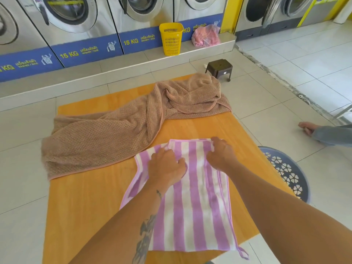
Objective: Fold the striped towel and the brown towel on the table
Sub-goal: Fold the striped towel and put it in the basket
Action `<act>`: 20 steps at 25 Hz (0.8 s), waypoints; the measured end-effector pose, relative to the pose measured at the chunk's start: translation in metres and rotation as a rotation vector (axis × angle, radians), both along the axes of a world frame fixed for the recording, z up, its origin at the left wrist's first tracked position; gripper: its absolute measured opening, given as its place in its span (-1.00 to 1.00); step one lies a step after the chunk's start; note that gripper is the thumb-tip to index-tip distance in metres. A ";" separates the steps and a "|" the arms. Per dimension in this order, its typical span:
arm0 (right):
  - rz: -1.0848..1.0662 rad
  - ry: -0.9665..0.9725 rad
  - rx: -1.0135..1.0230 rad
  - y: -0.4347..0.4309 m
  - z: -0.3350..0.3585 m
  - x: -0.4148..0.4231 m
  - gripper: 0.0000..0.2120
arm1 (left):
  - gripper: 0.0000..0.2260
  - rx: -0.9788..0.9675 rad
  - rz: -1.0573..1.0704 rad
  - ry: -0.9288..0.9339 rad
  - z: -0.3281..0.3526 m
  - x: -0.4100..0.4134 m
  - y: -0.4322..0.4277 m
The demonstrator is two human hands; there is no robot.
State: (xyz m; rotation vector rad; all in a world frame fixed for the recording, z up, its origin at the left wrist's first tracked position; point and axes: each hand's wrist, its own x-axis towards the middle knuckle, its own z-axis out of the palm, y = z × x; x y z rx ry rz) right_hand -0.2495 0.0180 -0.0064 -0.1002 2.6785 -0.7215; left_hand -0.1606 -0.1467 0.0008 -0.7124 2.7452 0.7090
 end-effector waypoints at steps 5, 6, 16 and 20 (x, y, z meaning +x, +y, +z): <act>-0.175 0.164 -0.323 0.005 0.023 -0.011 -0.82 | -0.89 0.085 0.079 0.366 0.041 -0.018 -0.031; -0.199 0.246 -0.336 0.008 0.028 -0.015 -0.82 | -0.87 0.082 0.055 0.429 0.046 -0.027 -0.042; -0.200 0.005 -0.019 0.036 0.003 -0.007 -0.42 | -0.48 -0.009 -0.008 0.244 0.000 -0.002 -0.057; -0.070 -0.062 0.073 0.049 0.008 0.044 -0.45 | -0.31 0.085 0.017 0.082 -0.020 0.063 -0.055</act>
